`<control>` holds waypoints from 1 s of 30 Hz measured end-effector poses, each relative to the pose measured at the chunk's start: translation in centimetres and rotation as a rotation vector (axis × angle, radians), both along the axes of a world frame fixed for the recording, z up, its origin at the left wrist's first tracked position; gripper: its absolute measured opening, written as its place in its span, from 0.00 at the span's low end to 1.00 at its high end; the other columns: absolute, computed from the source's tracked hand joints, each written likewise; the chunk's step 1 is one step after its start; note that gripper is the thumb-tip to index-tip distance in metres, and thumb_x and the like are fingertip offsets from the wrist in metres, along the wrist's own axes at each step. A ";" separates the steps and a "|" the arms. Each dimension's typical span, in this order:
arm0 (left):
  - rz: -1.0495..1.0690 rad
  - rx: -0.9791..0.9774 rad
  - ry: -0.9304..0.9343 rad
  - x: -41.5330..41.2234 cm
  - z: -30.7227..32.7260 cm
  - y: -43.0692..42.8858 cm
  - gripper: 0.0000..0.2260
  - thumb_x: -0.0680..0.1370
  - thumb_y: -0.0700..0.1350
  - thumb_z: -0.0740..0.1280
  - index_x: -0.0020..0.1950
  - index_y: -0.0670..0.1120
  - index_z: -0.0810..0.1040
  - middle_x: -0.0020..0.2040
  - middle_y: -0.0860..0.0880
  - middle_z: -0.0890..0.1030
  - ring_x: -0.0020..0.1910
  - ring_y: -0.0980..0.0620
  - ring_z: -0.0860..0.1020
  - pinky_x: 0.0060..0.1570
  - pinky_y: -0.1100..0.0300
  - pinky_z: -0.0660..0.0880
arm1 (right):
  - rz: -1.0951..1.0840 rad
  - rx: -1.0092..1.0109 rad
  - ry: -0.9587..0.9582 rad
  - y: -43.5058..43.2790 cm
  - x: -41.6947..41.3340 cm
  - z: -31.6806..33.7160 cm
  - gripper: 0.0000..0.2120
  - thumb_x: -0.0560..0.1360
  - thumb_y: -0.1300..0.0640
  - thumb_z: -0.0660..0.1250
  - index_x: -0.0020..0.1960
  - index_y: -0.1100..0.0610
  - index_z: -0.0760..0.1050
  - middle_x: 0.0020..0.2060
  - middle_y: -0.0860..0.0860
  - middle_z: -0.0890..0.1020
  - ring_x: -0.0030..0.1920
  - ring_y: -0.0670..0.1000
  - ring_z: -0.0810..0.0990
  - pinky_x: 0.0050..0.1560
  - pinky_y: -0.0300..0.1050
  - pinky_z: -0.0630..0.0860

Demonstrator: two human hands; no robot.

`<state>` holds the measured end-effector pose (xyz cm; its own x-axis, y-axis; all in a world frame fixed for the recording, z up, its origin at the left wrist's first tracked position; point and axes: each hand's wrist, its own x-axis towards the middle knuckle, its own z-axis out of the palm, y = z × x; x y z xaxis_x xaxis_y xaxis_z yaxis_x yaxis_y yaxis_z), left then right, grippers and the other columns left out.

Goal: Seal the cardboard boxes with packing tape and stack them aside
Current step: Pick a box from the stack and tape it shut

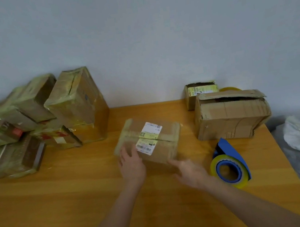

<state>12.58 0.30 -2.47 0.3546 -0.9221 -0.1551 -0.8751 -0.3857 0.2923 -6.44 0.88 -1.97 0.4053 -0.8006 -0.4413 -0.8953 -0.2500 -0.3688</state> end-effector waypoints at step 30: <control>-0.475 0.313 0.095 -2.9 0.1 -0.1 0.35 0.73 0.53 0.72 0.75 0.64 0.57 0.78 0.52 0.37 0.76 0.37 0.40 0.72 0.40 0.51 | -0.943 0.337 -0.131 0.8 -16.6 -1.4 0.19 0.74 0.52 0.73 0.34 0.59 0.67 0.24 0.54 0.68 0.24 0.52 0.66 0.29 0.45 0.63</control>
